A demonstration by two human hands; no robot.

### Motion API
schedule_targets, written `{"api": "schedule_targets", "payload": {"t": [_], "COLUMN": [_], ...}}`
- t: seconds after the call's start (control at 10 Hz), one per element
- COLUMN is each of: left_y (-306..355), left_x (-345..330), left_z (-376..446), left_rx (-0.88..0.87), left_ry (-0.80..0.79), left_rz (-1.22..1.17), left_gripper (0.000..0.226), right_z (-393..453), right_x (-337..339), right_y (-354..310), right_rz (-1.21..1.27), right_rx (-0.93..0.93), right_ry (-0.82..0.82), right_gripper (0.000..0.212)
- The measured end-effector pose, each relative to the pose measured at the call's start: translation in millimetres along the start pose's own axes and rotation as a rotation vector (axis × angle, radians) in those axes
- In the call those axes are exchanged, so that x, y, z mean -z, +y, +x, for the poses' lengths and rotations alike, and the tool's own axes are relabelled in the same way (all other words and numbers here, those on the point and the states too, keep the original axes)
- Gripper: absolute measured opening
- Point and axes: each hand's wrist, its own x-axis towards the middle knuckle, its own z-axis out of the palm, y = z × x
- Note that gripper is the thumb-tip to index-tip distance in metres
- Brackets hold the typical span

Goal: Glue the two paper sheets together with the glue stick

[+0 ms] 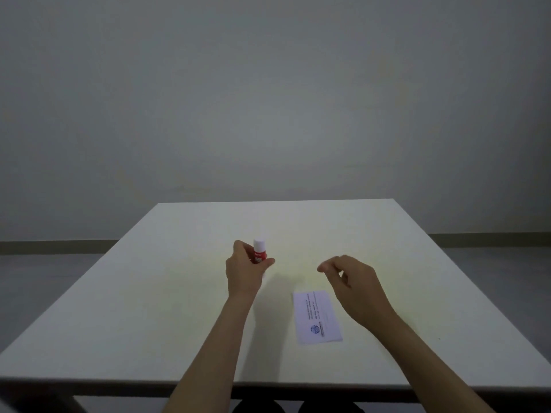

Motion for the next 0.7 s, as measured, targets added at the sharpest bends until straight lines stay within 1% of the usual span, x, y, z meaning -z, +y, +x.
{"api": "schedule_targets", "payload": {"t": [0.1, 0.3, 0.5, 0.6, 0.7], "left_y": [-5.8, -21.0, -30.5, -32.3, -33.2], "left_x": [-13.1, -33.3, -39.2, -38.5, -35.7], "left_z": [9.1, 8.3, 5.7, 2.3, -2.9], "left_rx": [0.033, 0.072, 0.067, 0.059, 0.042], "left_ry": [0.011, 0.002, -0.009, -0.06, -0.141], "left_rz": [-0.032, -0.019, -0.01, 0.01, -0.02], "left_gripper": [0.04, 0.039, 0.037, 0.047, 0.108], "right_z": [-10.7, -22.2, -25.9, -27.7, -31.9], "right_x": [1.4, 10.3, 14.6, 11.8, 1.8], "right_y": [14.2, 21.2, 25.7, 30.9, 38.3], "right_rz": [0.009, 0.002, -0.01, -0.03, -0.205], "right_rx": [-0.026, -0.026, -0.021, -0.038, -0.04], "right_ry": [0.014, 0.016, 0.004, -0.022, -0.129], "right_gripper": [0.019, 0.017, 0.016, 0.014, 0.019]}}
